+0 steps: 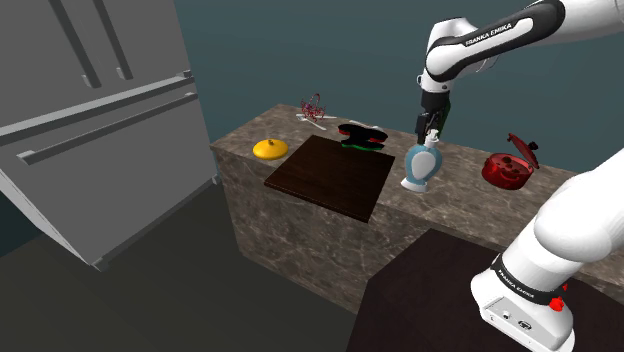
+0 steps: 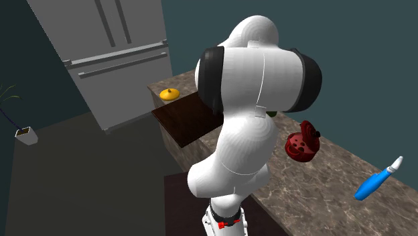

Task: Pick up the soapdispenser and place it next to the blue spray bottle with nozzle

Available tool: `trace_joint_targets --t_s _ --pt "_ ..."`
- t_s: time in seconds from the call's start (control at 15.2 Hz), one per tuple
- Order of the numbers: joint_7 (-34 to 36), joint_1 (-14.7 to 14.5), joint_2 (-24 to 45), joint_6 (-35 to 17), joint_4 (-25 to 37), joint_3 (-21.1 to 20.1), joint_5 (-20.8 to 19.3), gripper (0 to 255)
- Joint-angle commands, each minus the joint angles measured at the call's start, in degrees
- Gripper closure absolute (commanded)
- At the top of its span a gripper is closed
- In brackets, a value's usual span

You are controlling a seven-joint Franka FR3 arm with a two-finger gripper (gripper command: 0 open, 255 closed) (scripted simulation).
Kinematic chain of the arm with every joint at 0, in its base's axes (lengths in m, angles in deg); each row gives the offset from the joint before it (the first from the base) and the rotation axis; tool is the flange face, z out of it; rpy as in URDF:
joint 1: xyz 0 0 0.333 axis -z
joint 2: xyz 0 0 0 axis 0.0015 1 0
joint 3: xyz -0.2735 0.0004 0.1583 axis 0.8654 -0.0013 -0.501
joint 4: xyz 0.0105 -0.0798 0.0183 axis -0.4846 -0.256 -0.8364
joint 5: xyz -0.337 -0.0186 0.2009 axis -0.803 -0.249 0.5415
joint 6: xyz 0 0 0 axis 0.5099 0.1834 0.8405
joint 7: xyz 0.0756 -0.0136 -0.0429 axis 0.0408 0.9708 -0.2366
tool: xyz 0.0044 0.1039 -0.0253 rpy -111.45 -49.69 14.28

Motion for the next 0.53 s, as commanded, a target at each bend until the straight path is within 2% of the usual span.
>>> trace_joint_targets --t_s 0.0,0.33,0.4,0.46 --pt "0.0 0.0 0.0 -0.3 -0.3 0.0 0.0 0" --pt "0.0 0.0 0.0 -0.3 -0.3 0.0 0.0 0" --pt "0.0 0.0 0.0 -0.3 -0.3 0.0 0.0 255" --pt "0.0 0.0 0.0 -0.3 -0.3 0.0 0.0 255"
